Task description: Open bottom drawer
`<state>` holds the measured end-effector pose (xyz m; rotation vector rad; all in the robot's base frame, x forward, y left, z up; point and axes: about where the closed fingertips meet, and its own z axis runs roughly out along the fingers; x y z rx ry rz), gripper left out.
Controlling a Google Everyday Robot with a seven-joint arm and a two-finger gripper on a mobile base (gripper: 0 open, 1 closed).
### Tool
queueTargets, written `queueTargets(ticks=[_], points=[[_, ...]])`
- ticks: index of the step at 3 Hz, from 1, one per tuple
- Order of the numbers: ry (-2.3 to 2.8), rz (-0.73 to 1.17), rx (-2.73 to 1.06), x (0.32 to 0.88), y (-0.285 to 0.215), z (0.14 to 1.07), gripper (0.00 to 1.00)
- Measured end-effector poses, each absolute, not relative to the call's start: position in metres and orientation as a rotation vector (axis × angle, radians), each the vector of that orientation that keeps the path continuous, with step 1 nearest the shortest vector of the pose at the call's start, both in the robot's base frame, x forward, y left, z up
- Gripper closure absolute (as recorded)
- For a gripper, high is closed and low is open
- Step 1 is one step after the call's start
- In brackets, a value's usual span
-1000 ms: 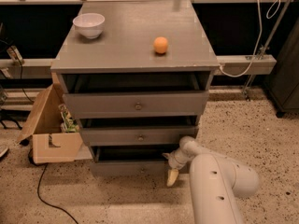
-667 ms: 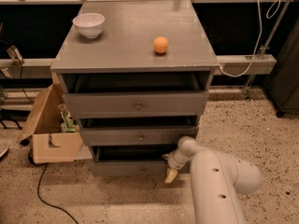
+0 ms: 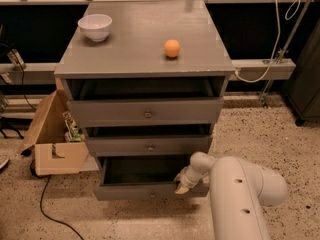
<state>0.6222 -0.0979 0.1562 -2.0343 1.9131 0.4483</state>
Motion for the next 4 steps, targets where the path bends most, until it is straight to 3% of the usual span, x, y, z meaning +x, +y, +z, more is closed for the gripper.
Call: queueTargets(ticks=[1, 2, 4], points=[[1.918, 0.460, -2.009, 0.6118, -0.1010, 0.1564, 0.96], [1.918, 0.461, -2.006, 0.6094, -0.1016, 0.1575, 0.98], [1.918, 0.461, -2.006, 0.6094, -0.1016, 0.1575, 0.52]])
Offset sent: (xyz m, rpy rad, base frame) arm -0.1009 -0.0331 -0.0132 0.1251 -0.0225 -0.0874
